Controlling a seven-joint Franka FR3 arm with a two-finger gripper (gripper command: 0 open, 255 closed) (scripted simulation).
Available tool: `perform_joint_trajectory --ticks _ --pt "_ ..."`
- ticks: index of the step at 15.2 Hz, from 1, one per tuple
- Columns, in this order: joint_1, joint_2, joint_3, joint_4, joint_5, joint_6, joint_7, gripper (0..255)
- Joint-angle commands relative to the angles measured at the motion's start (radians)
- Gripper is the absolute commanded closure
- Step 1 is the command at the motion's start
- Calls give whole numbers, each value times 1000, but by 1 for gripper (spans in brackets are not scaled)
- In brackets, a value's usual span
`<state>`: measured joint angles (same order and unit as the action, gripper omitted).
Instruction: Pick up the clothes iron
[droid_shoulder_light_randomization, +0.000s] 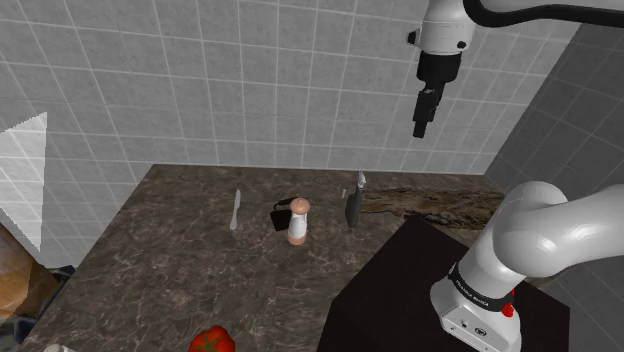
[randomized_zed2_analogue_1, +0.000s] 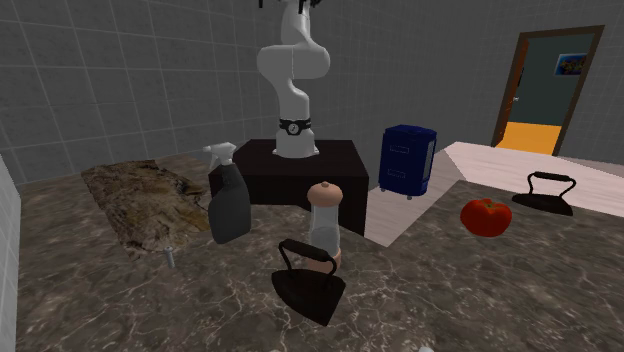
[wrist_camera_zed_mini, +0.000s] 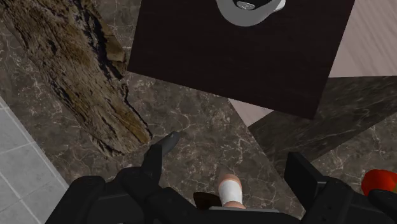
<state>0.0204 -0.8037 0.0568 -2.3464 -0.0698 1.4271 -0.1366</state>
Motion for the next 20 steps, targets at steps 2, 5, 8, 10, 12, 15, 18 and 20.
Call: perform_joint_trajectory --ticks 2,5,8,10,12,15,18,20 --pt "3 18 -11 -16 -5 34 -20 0" --pt "12 81 -44 -55 -17 138 -77 0" --pt "21 158 -75 -81 -25 242 -135 0" --pt "27 215 -94 -91 -28 310 -173 0" --pt "33 278 -112 -95 -29 376 -212 0" --pt "44 380 -136 -89 -25 472 -271 0" --pt "56 490 -155 -71 -14 561 -332 0" --pt "63 566 -165 -51 -2 616 -374 0"
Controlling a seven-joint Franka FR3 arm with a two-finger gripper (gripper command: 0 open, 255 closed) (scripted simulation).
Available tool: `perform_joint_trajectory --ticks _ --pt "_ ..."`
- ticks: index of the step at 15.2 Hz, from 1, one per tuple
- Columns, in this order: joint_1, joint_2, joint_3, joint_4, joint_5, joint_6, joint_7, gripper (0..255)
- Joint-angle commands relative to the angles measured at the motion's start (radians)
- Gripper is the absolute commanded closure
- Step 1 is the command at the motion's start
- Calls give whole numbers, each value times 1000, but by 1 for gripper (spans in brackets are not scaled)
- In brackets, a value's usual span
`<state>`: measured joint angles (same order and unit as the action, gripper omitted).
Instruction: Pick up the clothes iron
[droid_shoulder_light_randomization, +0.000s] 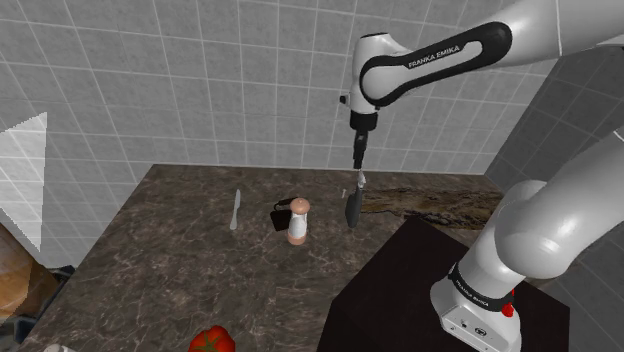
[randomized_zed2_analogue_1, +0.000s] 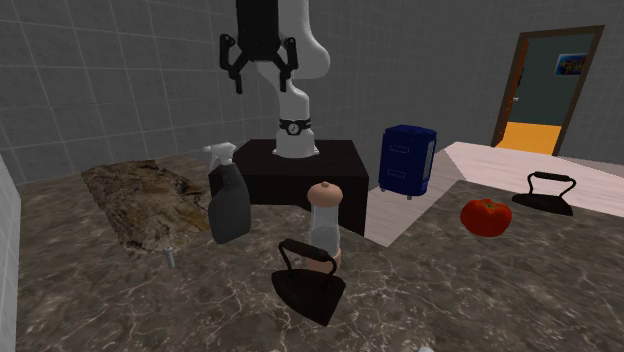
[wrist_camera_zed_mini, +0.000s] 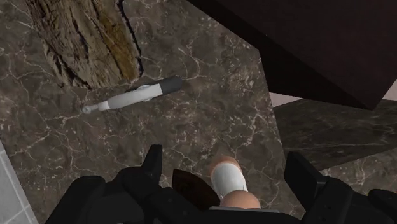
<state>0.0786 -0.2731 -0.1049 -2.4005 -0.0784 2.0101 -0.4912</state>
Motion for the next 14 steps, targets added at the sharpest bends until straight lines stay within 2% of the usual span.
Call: perform_joint_trajectory --ticks 1,8,14 --pt "9 74 -8 15 14 59 -41 0" --pt "24 350 -12 133 82 205 -196 0" --pt "18 584 19 280 141 280 -317 0"
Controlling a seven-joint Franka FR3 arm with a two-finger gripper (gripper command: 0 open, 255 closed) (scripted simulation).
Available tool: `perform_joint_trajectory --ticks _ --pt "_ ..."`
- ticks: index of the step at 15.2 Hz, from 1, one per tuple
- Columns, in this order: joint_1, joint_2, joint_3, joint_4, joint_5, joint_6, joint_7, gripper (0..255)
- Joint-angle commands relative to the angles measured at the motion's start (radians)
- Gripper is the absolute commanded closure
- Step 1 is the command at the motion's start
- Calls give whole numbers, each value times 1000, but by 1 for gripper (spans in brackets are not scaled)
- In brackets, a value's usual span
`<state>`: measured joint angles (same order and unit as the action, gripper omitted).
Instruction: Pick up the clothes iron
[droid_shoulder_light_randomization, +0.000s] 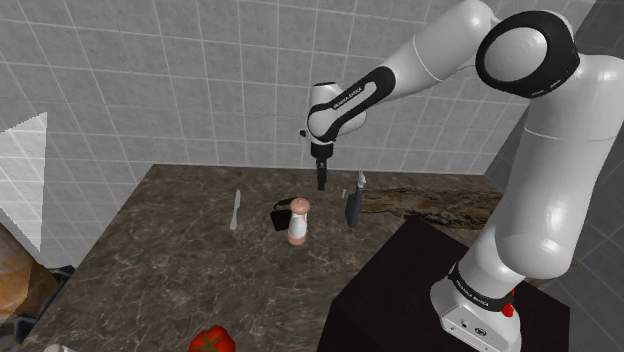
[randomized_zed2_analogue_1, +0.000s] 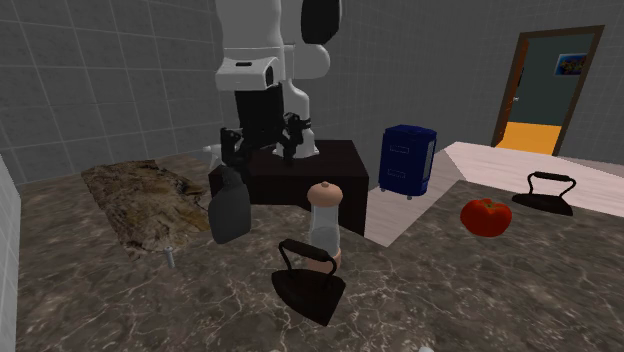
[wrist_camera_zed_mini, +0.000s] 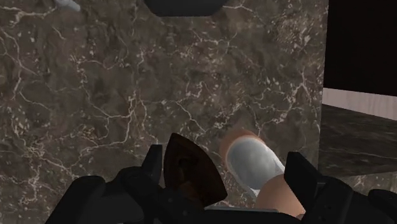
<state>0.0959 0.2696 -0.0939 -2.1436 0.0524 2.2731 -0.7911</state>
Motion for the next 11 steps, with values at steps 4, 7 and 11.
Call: perform_joint_trajectory --ticks 4,7,11 --pt "-8 195 38 142 34 42 -84 0" --pt "-13 309 62 243 43 49 -126 0" --pt "-14 355 67 262 46 76 -134 0"
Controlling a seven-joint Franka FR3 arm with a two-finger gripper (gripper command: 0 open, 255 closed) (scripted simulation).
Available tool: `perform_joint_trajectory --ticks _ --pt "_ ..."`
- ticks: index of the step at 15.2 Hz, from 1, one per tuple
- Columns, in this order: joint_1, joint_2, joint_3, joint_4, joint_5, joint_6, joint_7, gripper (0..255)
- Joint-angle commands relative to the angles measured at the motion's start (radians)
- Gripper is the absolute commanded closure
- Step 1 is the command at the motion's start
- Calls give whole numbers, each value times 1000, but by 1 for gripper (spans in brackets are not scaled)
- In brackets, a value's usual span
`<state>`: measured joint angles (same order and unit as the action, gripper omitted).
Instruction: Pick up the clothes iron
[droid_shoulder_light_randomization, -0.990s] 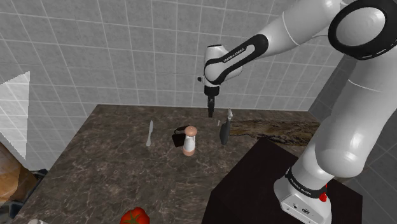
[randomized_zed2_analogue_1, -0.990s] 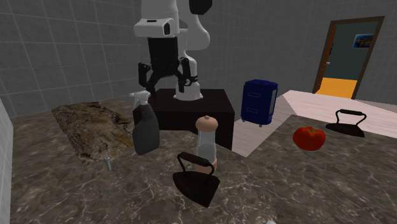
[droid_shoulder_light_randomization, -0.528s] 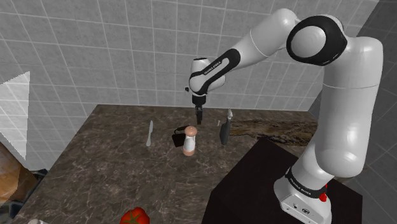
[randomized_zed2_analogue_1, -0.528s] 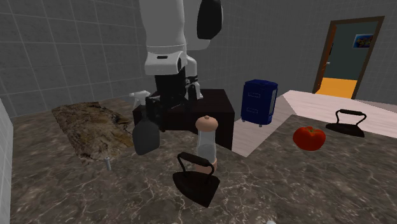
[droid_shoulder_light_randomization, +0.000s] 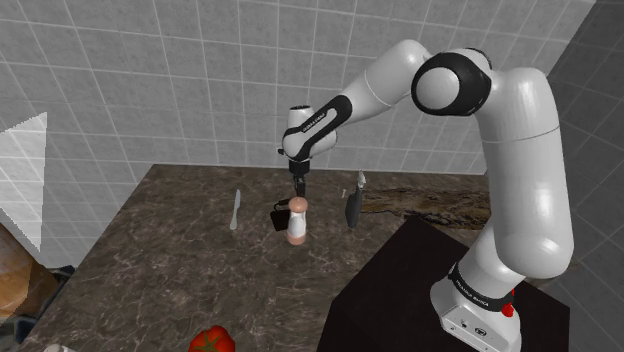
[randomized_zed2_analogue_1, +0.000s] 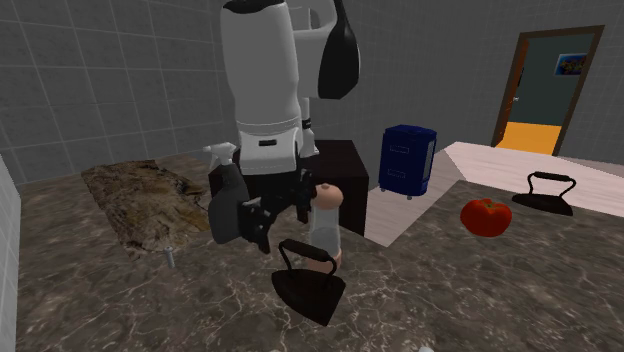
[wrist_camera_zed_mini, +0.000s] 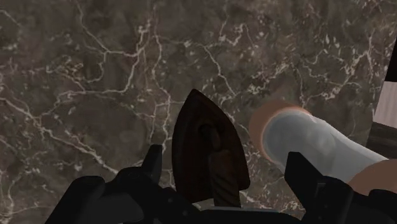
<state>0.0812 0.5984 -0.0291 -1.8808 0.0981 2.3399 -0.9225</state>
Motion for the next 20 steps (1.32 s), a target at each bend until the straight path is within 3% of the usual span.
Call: perform_joint_trajectory --ticks 1,6,7,20 --pt "0 37 2 1 1 18 -3 0" --pt "0 77 4 11 5 47 -7 0" --pt "4 78 4 25 4 35 0 255" --pt "1 32 1 0 2 14 -3 255"
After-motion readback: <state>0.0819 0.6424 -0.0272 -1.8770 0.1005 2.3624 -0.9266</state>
